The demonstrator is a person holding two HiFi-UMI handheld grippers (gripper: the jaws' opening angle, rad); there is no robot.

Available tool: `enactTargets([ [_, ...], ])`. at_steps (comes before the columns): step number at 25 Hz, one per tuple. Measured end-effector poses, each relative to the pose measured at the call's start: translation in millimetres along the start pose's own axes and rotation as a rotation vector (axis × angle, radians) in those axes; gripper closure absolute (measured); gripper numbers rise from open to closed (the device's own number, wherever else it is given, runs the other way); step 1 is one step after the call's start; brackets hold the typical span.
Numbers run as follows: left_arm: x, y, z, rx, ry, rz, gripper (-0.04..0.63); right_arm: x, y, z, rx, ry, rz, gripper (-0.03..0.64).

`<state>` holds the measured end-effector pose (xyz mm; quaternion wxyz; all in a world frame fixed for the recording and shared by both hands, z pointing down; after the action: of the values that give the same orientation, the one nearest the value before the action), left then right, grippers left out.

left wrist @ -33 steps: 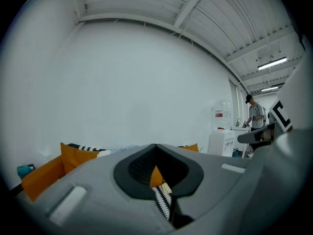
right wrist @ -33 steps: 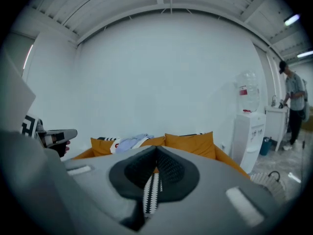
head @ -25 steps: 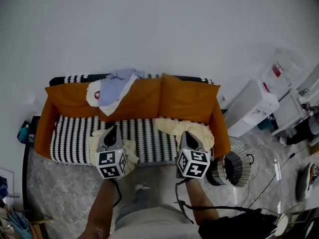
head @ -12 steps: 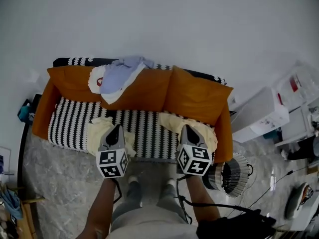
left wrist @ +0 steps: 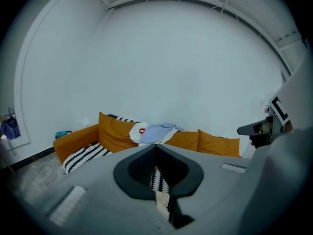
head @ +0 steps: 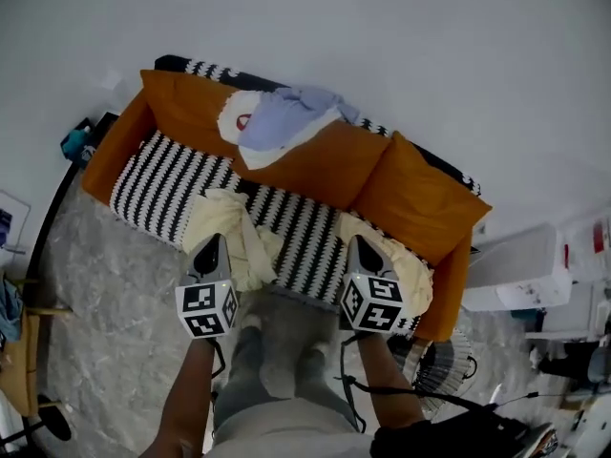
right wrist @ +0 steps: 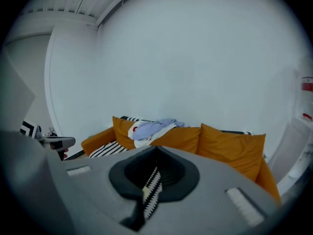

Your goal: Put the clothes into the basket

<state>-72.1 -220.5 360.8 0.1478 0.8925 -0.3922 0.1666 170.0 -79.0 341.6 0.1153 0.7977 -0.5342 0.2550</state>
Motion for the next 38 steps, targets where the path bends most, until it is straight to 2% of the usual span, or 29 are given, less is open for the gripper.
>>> enactTargets([
  [5,-14,74,-31,-0.068,0.025,0.143,0.601,47,67,-14,-0.072,0.061,0.133,0.614],
  [9,-44,127,-76,-0.155,0.072,0.283,0.601,76,130,-36,-0.167,0.132,0.259,0.614],
  [15,-73,175,-134,-0.241,0.128,0.376,0.601,101,201,-79,-0.234,0.196,0.356,0.614],
  [23,-68,201,-199,-0.277,0.198,0.398,0.601,126,231,-153,-0.3,0.279,0.421,0.614],
  [31,-35,209,-281,-0.295,0.274,0.372,0.601,171,221,-231,-0.308,0.351,0.394,0.614],
  [38,-6,202,-348,-0.291,0.33,0.332,0.601,198,221,-298,-0.322,0.418,0.415,0.614],
])
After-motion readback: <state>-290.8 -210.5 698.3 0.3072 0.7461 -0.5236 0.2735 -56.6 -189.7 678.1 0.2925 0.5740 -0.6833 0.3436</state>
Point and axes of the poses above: the fingertips, and each gripper's own axes: x forward along the fingers, y to its left, z out of its top, the point moved 1 cm from there along -x, backward along the fingers, and after that the axes turned 2 degrees about y, right-handed, at the moved point
